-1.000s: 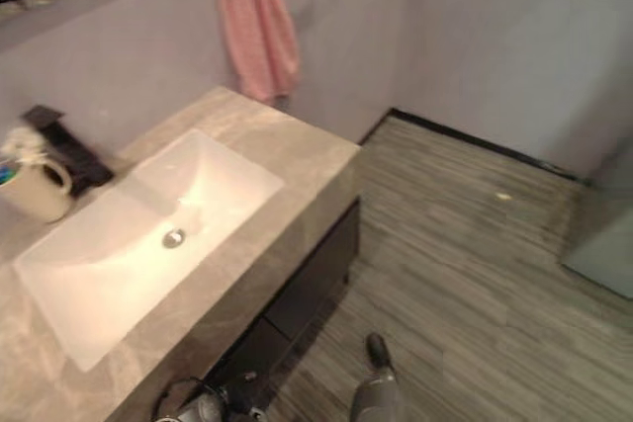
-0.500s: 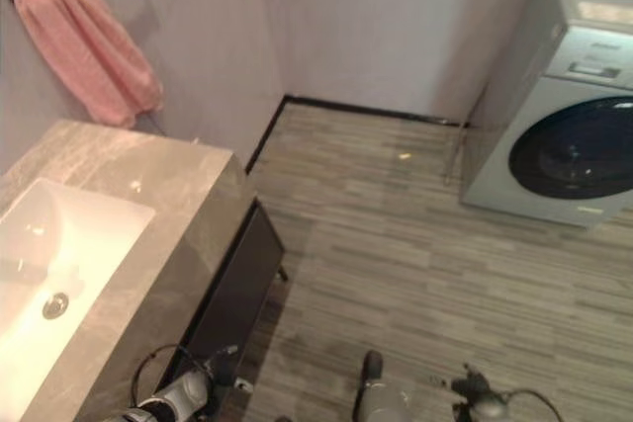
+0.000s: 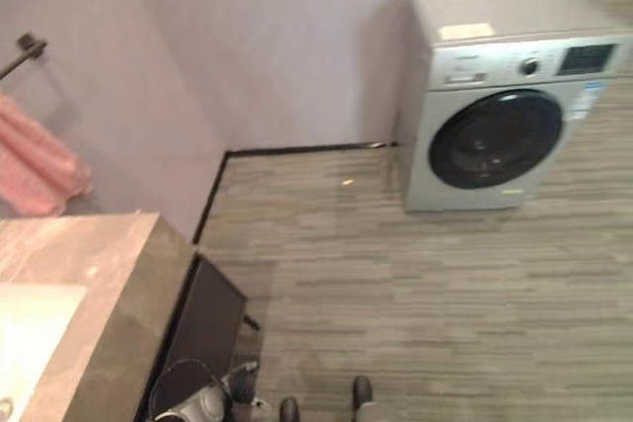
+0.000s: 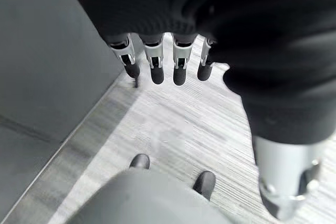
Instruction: Put brush and paste in cup on sink, flatten towel.
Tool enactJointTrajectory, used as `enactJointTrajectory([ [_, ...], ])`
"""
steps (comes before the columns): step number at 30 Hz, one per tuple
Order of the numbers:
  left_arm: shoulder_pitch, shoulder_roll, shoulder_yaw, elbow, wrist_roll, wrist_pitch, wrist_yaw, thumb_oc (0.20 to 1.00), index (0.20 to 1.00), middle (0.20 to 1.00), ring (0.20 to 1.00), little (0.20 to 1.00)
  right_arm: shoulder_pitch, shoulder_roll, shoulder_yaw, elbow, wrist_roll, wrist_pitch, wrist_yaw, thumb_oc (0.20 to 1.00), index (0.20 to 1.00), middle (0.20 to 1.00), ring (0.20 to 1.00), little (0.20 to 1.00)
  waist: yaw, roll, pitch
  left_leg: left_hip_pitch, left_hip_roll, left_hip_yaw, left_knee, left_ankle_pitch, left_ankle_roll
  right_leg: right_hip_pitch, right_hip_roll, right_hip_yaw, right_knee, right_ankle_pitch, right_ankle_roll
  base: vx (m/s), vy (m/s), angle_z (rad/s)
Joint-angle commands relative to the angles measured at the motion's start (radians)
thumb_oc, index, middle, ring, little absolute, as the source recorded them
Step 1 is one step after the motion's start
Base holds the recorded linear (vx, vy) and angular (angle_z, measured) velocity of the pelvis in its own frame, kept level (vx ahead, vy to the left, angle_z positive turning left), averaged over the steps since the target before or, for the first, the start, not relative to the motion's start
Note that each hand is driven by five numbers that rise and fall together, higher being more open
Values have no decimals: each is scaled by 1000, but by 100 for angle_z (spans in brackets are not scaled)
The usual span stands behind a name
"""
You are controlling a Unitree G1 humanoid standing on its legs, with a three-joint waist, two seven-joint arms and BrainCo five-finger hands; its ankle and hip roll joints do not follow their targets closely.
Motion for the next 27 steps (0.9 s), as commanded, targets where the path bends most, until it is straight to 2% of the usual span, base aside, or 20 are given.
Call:
enactJointTrajectory([
  [1,-20,26,95,40,-76,-23,41,1000,1000,1000,1000,1000,-62,37,-22,-148,56,-55,-22,1000,1000,1000,1000,1000,-37,-71,24,120,-104,41,-118,23,11,174,-131,95,-194,22,138,109,202,-37],
  [4,9,35,211,59,-217,-25,54,1000,1000,1000,1000,1000,-46,88,-5,-165,63,-57,-18,1000,1000,1000,1000,1000,-34,-87,18,134,-114,74,-127,15,24,166,-139,117,-183,26,150,67,115,-65],
  [5,23,36,277,61,-326,-29,50,1000,1000,1000,1000,1000,-37,102,-18,-151,97,-55,-2,1000,1000,1000,1000,1000,-34,-92,19,144,-120,76,-131,8,30,170,-144,122,-178,26,156,84,98,-22],
  [6,35,28,310,64,-389,-34,43,1000,1000,1000,1000,1000,-33,111,-55,-135,175,-54,14,1000,1000,1000,1000,1000,-31,-93,13,145,-122,81,-133,10,34,163,-147,124,-169,30,163,89,103,-5],
  [7,41,29,383,61,-557,-27,27,1000,1000,1000,1000,1000,-33,140,-155,-96,406,-58,51,1000,1000,1000,1000,1000,-34,-97,13,152,-121,82,-139,11,34,161,-148,127,-147,31,165,55,49,2],
  [8,40,30,383,61,-557,-27,27,1000,1000,1000,1000,1000,-34,141,-155,-95,407,-58,52,1000,1000,1000,1000,1000,-33,-97,12,149,-120,83,-139,13,33,159,-147,128,-148,33,165,31,32,-2],
  [9,39,30,379,56,-556,-34,12,1000,1000,1000,1000,1000,-39,158,-178,-75,456,-60,62,1000,1000,1000,1000,1000,-32,-102,15,141,-112,75,-136,20,34,139,-126,126,-109,26,162,0,0,0],
  [11,41,47,346,95,-458,-16,-6,1000,1000,1000,1000,1000,-46,165,-148,-63,417,-53,59,1000,1000,1000,1000,1000,-46,-115,12,136,-111,73,-130,21,36,116,-64,138,-88,11,143,0,0,0],
  [12,45,54,334,111,-422,-11,-4,1000,1000,1000,1000,1000,-40,171,-131,-63,398,-51,59,1000,1000,1000,1000,1000,-43,-122,6,141,-114,82,-132,17,38,119,-58,117,-99,10,133,0,0,0],
  [13,51,62,327,129,-386,-9,-8,1000,1000,1000,1000,1000,-33,179,-115,-67,372,-51,59,1000,1000,1000,1000,1000,-37,-133,3,146,-117,98,-135,14,38,122,-67,74,-117,16,121,0,0,0],
  [14,51,66,321,137,-359,-4,-11,1000,1000,1000,1000,1000,-28,181,-99,-73,354,-49,68,1000,1000,1000,1000,1000,-38,-137,-5,147,-122,100,-139,17,36,136,-67,65,-138,14,122,17,-37,-5],
  [20,58,66,369,110,-400,-6,-19,1000,1000,1000,1000,1000,-7,174,-19,-48,170,-20,62,1000,1000,1000,1000,1000,-17,-153,-40,174,-127,89,-158,24,27,191,-60,55,-213,27,110,41,-51,-3],
  [27,49,48,333,103,-363,-8,-6,1000,1000,1000,1000,1000,-10,186,17,-81,138,-25,57,1000,1000,1000,1000,1000,-19,-159,-30,181,-125,89,-128,12,24,209,-55,62,-215,22,98,7,-48,9],
])
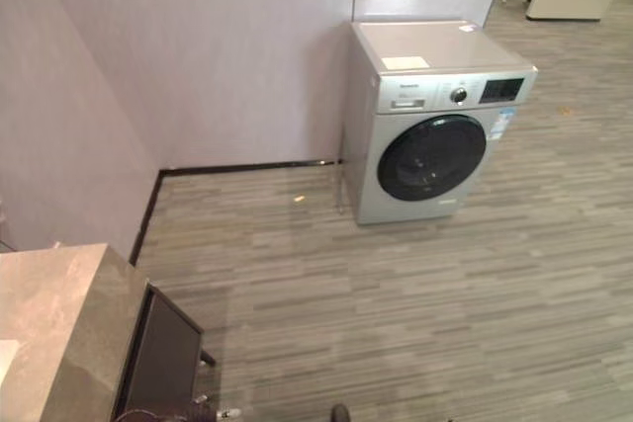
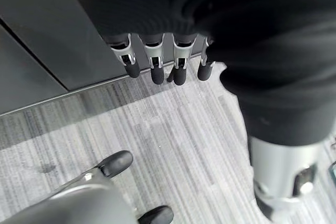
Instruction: Put brush and paste in cup on sink, flatten towel.
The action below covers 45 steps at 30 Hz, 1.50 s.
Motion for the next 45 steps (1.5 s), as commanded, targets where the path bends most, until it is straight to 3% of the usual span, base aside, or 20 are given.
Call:
enactJointTrajectory([
  [1,-33,0,-3,18,42,-7,11,1000,1000,1000,1000,1000,-42,8,52,15,-32,-2,-9,1000,1000,1000,1000,1000,-9,-49,13,-11,-57,32,48,-24,0,39,-26,22,66,-73,77,0,-64,-3],
  [7,-38,5,-26,19,78,-4,15,1000,1000,1000,1000,1000,-33,9,72,-2,-47,-6,-4,1000,1000,1000,1000,1000,-17,-52,25,-17,-49,30,65,-29,-4,25,-16,23,104,-93,67,7,-57,-2],
  [10,-53,12,-10,17,52,-3,22,1000,1000,1000,1000,1000,-21,-5,67,-1,-44,-4,-1,1000,1000,1000,1000,1000,-21,-63,50,-62,-40,24,154,-46,-17,10,-14,17,137,-109,55,-9,-127,0],
  [11,-59,20,28,12,-19,-6,14,1000,1000,1000,1000,1000,-7,-17,61,-1,-46,-5,5,1000,1000,1000,1000,1000,-19,-74,69,-119,-34,21,266,-31,-36,15,-15,14,144,-116,43,-4,-144,3],
  [13,-59,20,28,12,-20,-6,14,1000,1000,1000,1000,1000,-8,-17,61,-1,-46,-5,5,1000,1000,1000,1000,1000,-21,-73,67,-125,-33,18,273,-34,-37,12,-15,12,144,-116,42,10,-116,16],
  [14,-72,33,48,2,-57,-11,9,1000,1000,1000,1000,1000,9,-35,47,-9,-43,-7,10,1000,1000,1000,1000,1000,-17,-85,98,-203,-25,-3,436,22,-72,24,-14,10,152,-116,29,32,-165,34],
  [17,-76,45,57,13,-65,-8,14,1000,1000,1000,1000,1000,16,-54,35,-8,-43,-3,7,1000,1000,1000,1000,1000,-11,-85,122,-261,-20,-9,494,58,-76,40,-16,5,154,-127,19,63,-99,29],
  [18,-76,45,57,13,-65,-8,14,1000,1000,1000,1000,1000,16,-54,35,-8,-43,-3,7,1000,1000,1000,1000,1000,-11,-85,122,-261,-20,-9,494,58,-76,40,-16,5,154,-127,19,293,-44,1],
  [19,-67,55,66,33,-50,1,11,1000,1000,1000,1000,1000,21,-66,42,-1,-77,7,1,1000,1000,1000,1000,1000,7,-78,120,-335,-6,8,363,47,-49,73,-21,2,140,-154,29,224,1,8],
  [21,-67,55,66,33,-50,1,11,1000,1000,1000,1000,1000,21,-66,42,-2,-77,7,1,1000,1000,1000,1000,1000,7,-80,121,-331,-7,9,361,47,-48,75,-23,2,140,-155,30,224,20,24],
  [22,-57,60,75,48,-44,3,18,1000,1000,1000,1000,1000,17,-70,43,-6,-84,7,-4,1000,1000,1000,1000,1000,30,-63,121,-375,31,-9,221,134,-59,101,-4,19,134,-177,35,328,49,14],
  [26,-45,59,83,48,-48,0,23,1000,1000,1000,1000,1000,-3,-65,56,-21,-87,2,-10,1000,1000,1000,1000,1000,55,-53,120,-383,74,-7,77,198,-79,161,2,63,131,-221,43,351,67,-17],
  [31,-30,45,63,19,-51,-7,21,1000,1000,1000,1000,1000,-16,-43,63,0,-90,8,0,1000,1000,1000,1000,1000,88,-50,73,-391,35,-8,156,180,-52,219,-38,85,175,-261,64,418,153,-47],
  [34,-42,24,8,-15,-12,-10,14,1000,1000,1000,1000,1000,-23,-27,44,5,-60,6,15,1000,1000,1000,1000,1000,102,-65,63,-366,-34,10,215,106,1,180,-87,91,350,-114,130,389,202,-35],
  [37,-57,15,-56,-42,44,-13,15,1000,1000,1000,1000,1000,-39,-28,43,-16,-53,1,20,1000,1000,1000,1000,1000,99,-52,62,-313,-81,9,204,59,41,122,-111,89,507,62,174,301,210,-24],
  [40,-70,18,-65,-51,45,-9,16,1000,1000,1000,1000,1000,-56,-34,36,-28,-44,-1,18,1000,1000,1000,1000,1000,81,-18,87,-246,-81,-1,173,43,68,33,-96,66,664,139,178,241,201,-7],
  [42,-69,17,-72,-53,53,-5,16,1000,1000,1000,1000,1000,-55,-34,36,-28,-49,0,15,1000,1000,1000,1000,1000,81,-8,90,-234,-84,-2,172,29,76,14,-102,44,682,125,167,172,105,20],
  [43,-77,13,-80,-46,61,-5,17,1000,1000,1000,1000,1000,-60,-33,39,-30,-52,0,16,1000,1000,1000,1000,1000,71,1,96,-205,-82,-13,155,24,78,-29,-92,33,695,73,159,276,96,44],
  [44,-88,15,-84,-31,76,-2,15,1000,1000,1000,1000,1000,-61,-34,44,-35,-57,0,24,1000,1000,1000,1000,1000,54,12,106,-149,-77,-20,130,13,67,-81,-110,-25,591,-62,126,361,91,40],
  [45,-88,14,-84,-23,82,-1,11,1000,1000,1000,1000,1000,-62,-37,47,-33,-62,-1,26,1000,1000,1000,1000,1000,49,16,102,-135,-72,-22,122,7,58,-93,-111,-44,509,-108,119,278,47,42],
])
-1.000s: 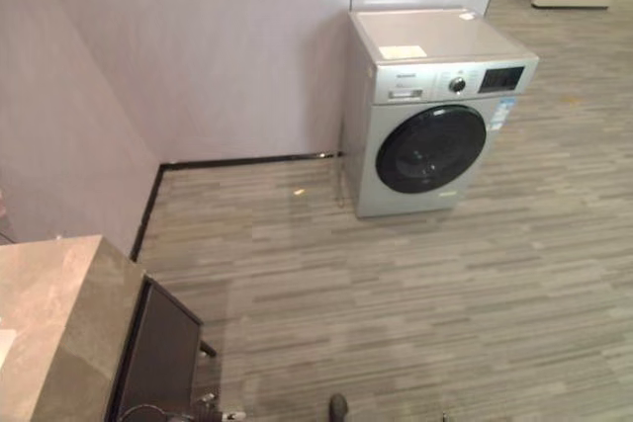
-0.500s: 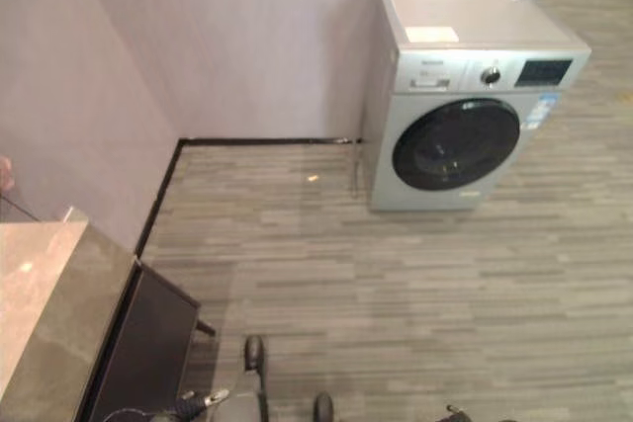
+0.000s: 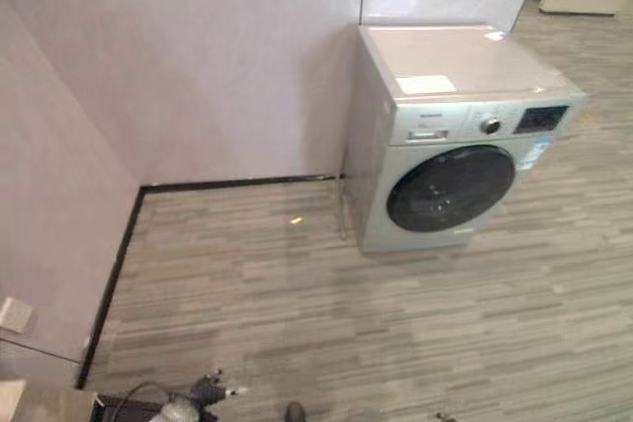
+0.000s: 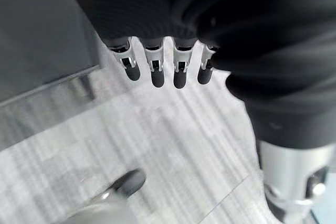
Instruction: Put brush and paste in cup on sink, flatten towel.
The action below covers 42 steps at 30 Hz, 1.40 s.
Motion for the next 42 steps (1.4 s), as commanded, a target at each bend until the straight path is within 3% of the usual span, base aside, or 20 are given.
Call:
enactJointTrajectory([
  [1,4,3,40,18,62,5,-4,1000,1000,1000,1000,1000,-37,-39,1,-11,13,-1,2,1000,1000,1000,1000,1000,-22,13,26,-56,80,12,68,-4,-120,87,0,-43,-405,205,9,166,-31,18],
  [2,3,3,39,24,63,3,-8,1000,1000,1000,1000,1000,-35,-40,3,-6,12,-1,2,1000,1000,1000,1000,1000,-27,12,28,-45,80,5,67,-12,-126,76,10,-39,-466,183,4,290,-113,23],
  [3,-6,4,33,39,76,2,-14,1000,1000,1000,1000,1000,-30,-38,6,9,8,-2,-1,1000,1000,1000,1000,1000,-44,-2,31,-9,61,-25,71,-41,-140,44,24,25,-653,222,9,362,-152,20],
  [4,-10,5,29,40,82,0,-15,1000,1000,1000,1000,1000,-26,-38,6,12,7,-1,-1,1000,1000,1000,1000,1000,-49,-11,33,4,56,-36,77,-55,-146,41,16,33,-714,250,17,362,-189,20],
  [5,-19,6,18,37,94,-5,-22,1000,1000,1000,1000,1000,-23,-40,11,19,5,-3,-2,1000,1000,1000,1000,1000,-63,-18,37,8,52,-59,89,-61,-148,47,35,99,-714,258,20,274,-194,42],
  [6,-30,3,1,42,108,0,-18,1000,1000,1000,1000,1000,-17,-36,7,43,6,5,2,1000,1000,1000,1000,1000,-54,-29,25,8,49,-76,117,-66,-154,84,47,116,-727,258,15,255,-185,104],
  [11,-29,-6,18,39,77,-5,-13,1000,1000,1000,1000,1000,-1,-40,0,54,10,4,6,1000,1000,1000,1000,1000,-47,-35,-4,10,54,-105,146,-51,-184,147,57,89,-806,270,-19,165,-134,77],
  [25,-41,-11,-31,44,121,-2,-5,1000,1000,1000,1000,1000,-21,-66,-1,29,41,-12,-9,1000,1000,1000,1000,1000,-47,-55,-9,22,110,-154,103,-34,-223,175,92,48,-797,217,-57,44,-99,11],
  [30,-44,-5,-14,46,105,0,-1,1000,1000,1000,1000,1000,-3,-51,23,37,22,-12,-2,1000,1000,1000,1000,1000,-44,-57,10,-15,113,-161,182,-27,-239,180,99,32,-781,200,-75,-19,-89,22],
  [34,-42,0,-1,52,97,-1,1,1000,1000,1000,1000,1000,10,-54,19,31,23,-15,1,1000,1000,1000,1000,1000,-45,-69,35,-99,102,-144,359,19,-258,194,93,24,-782,203,-88,-5,-81,15],
  [35,-44,5,4,49,95,-1,5,1000,1000,1000,1000,1000,18,-65,15,27,19,-14,1,1000,1000,1000,1000,1000,-47,-75,56,-152,108,-99,454,58,-264,208,88,13,-782,201,-98,16,-137,27],
  [37,-46,7,6,46,94,-1,9,1000,1000,1000,1000,1000,23,-70,15,29,14,-13,-2,1000,1000,1000,1000,1000,-48,-75,61,-172,123,-69,462,67,-260,216,86,3,-784,197,-100,39,-74,38],
  [40,-51,4,0,38,101,-1,13,1000,1000,1000,1000,1000,31,-101,-24,77,6,4,-19,1000,1000,1000,1000,1000,-40,-55,58,-231,169,27,264,53,-238,252,69,-44,-812,173,-84,193,9,70],
  [42,-63,-2,-14,35,114,-1,11,1000,1000,1000,1000,1000,40,-114,-43,84,8,8,-25,1000,1000,1000,1000,1000,-47,-37,55,-261,214,134,150,126,-253,277,75,-68,-823,160,-77,208,55,43],
])
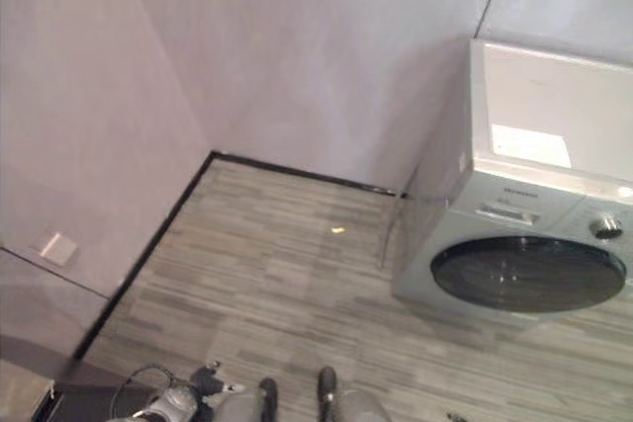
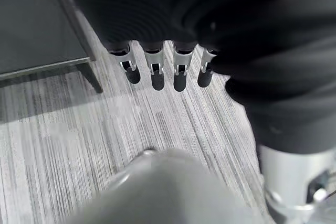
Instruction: Put brush and paste in cup on sink, flatten towel.
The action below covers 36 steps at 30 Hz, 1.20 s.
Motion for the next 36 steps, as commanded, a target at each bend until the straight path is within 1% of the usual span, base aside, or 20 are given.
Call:
enactJointTrajectory([
  [1,10,5,5,-33,25,-15,5,1000,1000,1000,1000,1000,63,-62,-26,-31,-5,5,-29,1000,1000,1000,1000,1000,-29,-12,-26,-20,34,150,-24,90,34,202,-55,19,-99,10,125,247,89,62],
  [2,8,4,-4,-35,37,-13,2,1000,1000,1000,1000,1000,63,-66,-36,-28,0,8,-35,1000,1000,1000,1000,1000,-42,-9,-33,-10,62,199,-68,92,21,218,-63,8,-101,-7,136,129,68,75],
  [4,2,2,-10,-37,50,-11,3,1000,1000,1000,1000,1000,59,-71,-42,-32,9,8,-40,1000,1000,1000,1000,1000,-42,0,-33,-2,89,251,-103,130,24,227,-63,-5,-101,-6,138,195,107,6],
  [5,9,3,-7,-33,52,-12,3,1000,1000,1000,1000,1000,45,-73,-44,-39,21,6,-38,1000,1000,1000,1000,1000,-42,14,-51,30,87,236,-114,138,27,253,-64,-3,-107,-17,150,389,181,1],
  [8,20,1,5,-25,47,-16,7,1000,1000,1000,1000,1000,44,-60,-43,-47,28,5,-37,1000,1000,1000,1000,1000,-45,17,-73,39,77,241,-101,136,32,281,-75,5,-104,-39,154,230,107,-4],
  [13,32,6,7,-30,42,-24,3,1000,1000,1000,1000,1000,38,-8,3,-85,-2,3,-13,1000,1000,1000,1000,1000,-22,-18,-113,36,24,251,-18,53,75,315,-158,7,-82,-47,188,298,159,-2],
  [15,32,8,3,-31,45,-24,0,1000,1000,1000,1000,1000,30,3,20,-99,-16,2,-8,1000,1000,1000,1000,1000,-12,-29,-121,41,1,252,-15,27,92,305,-179,10,-49,-29,206,277,188,-15],
  [19,40,24,-13,-32,67,-24,-8,1000,1000,1000,1000,1000,11,7,30,-135,-35,0,-5,1000,1000,1000,1000,1000,-6,-40,-123,95,-80,231,-42,-30,152,216,-217,32,193,130,259,221,228,7],
  [20,39,30,-9,-30,66,-21,-7,1000,1000,1000,1000,1000,3,7,31,-137,-37,-2,-4,1000,1000,1000,1000,1000,-3,-31,-112,108,-91,208,-54,-33,167,171,-204,41,298,193,267,158,146,26],
  [21,42,31,-8,-27,68,-19,-12,1000,1000,1000,1000,1000,1,11,35,-135,-39,-1,-5,1000,1000,1000,1000,1000,-5,-26,-109,119,-99,192,-60,-42,173,157,-192,46,327,198,267,172,101,33],
  [22,42,36,-11,-23,66,-17,-11,1000,1000,1000,1000,1000,0,14,39,-133,-34,-2,-4,1000,1000,1000,1000,1000,-18,-23,-104,138,-106,162,-79,-41,174,127,-153,87,344,163,260,185,51,71],
  [23,41,38,-7,-18,66,-17,-12,1000,1000,1000,1000,1000,2,17,39,-132,-28,-4,-2,1000,1000,1000,1000,1000,-26,-16,-99,154,-108,135,-92,-39,171,88,-130,110,324,120,247,130,25,54],
  [24,41,37,-7,-18,66,-17,-12,1000,1000,1000,1000,1000,2,16,39,-132,-28,-4,-2,1000,1000,1000,1000,1000,-25,-14,-100,151,-105,135,-92,-38,171,86,-127,110,322,123,246,184,16,70],
  [25,45,43,-7,-6,70,-17,-11,1000,1000,1000,1000,1000,7,21,39,-131,-24,-5,-2,1000,1000,1000,1000,1000,-26,-3,-97,176,-101,117,-103,-39,163,75,-133,79,247,59,223,220,-38,70],
  [26,47,47,-10,6,80,-18,-11,1000,1000,1000,1000,1000,8,22,40,-129,-17,-10,-2,1000,1000,1000,1000,1000,-37,5,-94,197,-101,83,-107,-45,155,28,-115,108,173,32,209,227,-36,72],
  [27,47,47,-10,6,81,-18,-10,1000,1000,1000,1000,1000,8,22,40,-129,-17,-10,-2,1000,1000,1000,1000,1000,-40,4,-92,200,-102,81,-107,-47,155,32,-117,106,173,30,210,169,-61,49],
  [29,41,52,-14,8,86,-23,-7,1000,1000,1000,1000,1000,9,24,40,-126,-9,-12,-4,1000,1000,1000,1000,1000,-59,-1,-84,226,-111,40,-109,-60,149,-9,-103,191,91,62,219,158,-103,42],
  [30,28,57,-17,7,87,-27,-1,1000,1000,1000,1000,1000,14,27,40,-117,-5,-12,-3,1000,1000,1000,1000,1000,-77,-9,-74,247,-119,-1,-100,-78,143,-42,-94,284,34,106,233,158,-114,72],
  [34,17,58,-26,5,86,-32,0,1000,1000,1000,1000,1000,21,27,42,-106,-13,-9,2,1000,1000,1000,1000,1000,-92,-20,-72,264,-125,-47,-81,-101,136,-69,-99,322,1,149,243,145,-123,94],
  [36,22,57,-28,10,86,-32,1,1000,1000,1000,1000,1000,36,30,40,-95,-22,-5,8,1000,1000,1000,1000,1000,-97,-39,-88,279,-131,-91,-66,-123,127,-50,-104,323,-24,162,240,166,-227,82],
])
